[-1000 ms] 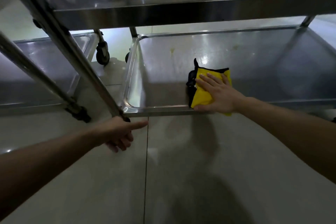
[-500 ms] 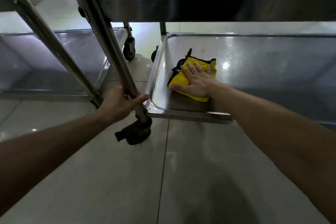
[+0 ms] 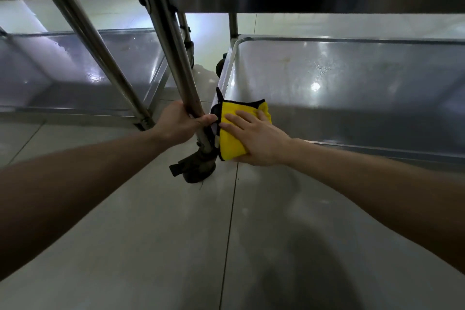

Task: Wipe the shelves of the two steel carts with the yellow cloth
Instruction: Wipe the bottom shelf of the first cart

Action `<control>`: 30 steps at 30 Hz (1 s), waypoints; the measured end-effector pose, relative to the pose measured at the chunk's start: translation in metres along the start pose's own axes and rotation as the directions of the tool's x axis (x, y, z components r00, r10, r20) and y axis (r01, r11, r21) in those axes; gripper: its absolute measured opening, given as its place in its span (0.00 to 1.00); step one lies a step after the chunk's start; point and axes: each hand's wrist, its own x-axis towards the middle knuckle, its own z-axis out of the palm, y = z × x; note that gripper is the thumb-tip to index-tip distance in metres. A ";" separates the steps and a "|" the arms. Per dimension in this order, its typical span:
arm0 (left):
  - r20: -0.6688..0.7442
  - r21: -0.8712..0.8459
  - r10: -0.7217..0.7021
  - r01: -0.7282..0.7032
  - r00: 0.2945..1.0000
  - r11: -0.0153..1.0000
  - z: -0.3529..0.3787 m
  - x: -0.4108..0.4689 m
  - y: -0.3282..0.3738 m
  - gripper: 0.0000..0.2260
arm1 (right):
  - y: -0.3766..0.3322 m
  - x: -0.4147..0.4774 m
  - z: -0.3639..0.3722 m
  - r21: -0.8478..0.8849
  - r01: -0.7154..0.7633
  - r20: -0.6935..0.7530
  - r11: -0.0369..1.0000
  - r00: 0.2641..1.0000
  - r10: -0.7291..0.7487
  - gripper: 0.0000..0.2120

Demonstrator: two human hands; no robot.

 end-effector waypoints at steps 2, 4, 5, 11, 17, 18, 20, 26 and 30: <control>-0.007 0.021 -0.053 0.053 0.999 0.998 0.000 0.000 0.004 0.19 | 0.001 -0.020 -0.001 -0.055 -0.001 -0.007 0.998 1.000 0.000 0.46; 0.083 0.016 -0.217 0.217 0.973 0.976 -0.002 0.002 0.006 0.20 | 0.005 -0.040 -0.006 -0.046 -0.040 -0.009 0.998 0.999 0.040 0.42; 0.189 0.050 -0.326 0.322 0.926 0.945 -0.004 0.000 0.007 0.21 | 0.007 -0.050 -0.010 -0.034 -0.072 -0.003 0.997 0.997 0.071 0.41; 0.539 0.579 -0.273 -0.115 0.797 0.808 0.000 -0.026 0.040 0.22 | 0.028 -0.097 -0.064 0.130 -0.237 0.063 0.963 0.971 0.231 0.32; 0.571 0.522 0.039 -0.400 0.820 0.753 -0.018 -0.059 0.118 0.26 | 0.031 -0.129 -0.150 0.147 -0.302 0.048 0.942 0.953 0.298 0.26; 0.574 0.498 0.052 -0.398 0.818 0.770 -0.024 -0.067 0.127 0.27 | 0.026 -0.133 -0.161 0.154 -0.317 0.032 0.936 0.948 0.316 0.25; 0.565 0.444 0.060 -0.365 0.823 0.819 -0.032 -0.087 0.136 0.30 | 0.013 -0.141 -0.174 0.206 -0.356 -0.024 0.912 0.929 0.368 0.26; 0.534 0.582 -0.058 -0.317 0.844 0.748 -0.042 -0.109 0.135 0.38 | -0.032 -0.148 -0.155 0.404 -0.458 -0.070 0.792 0.848 0.526 0.25; 0.503 0.529 -0.001 -0.307 0.864 0.791 -0.058 -0.105 0.153 0.40 | -0.046 -0.139 -0.166 0.416 -0.433 -0.063 0.800 0.864 0.500 0.27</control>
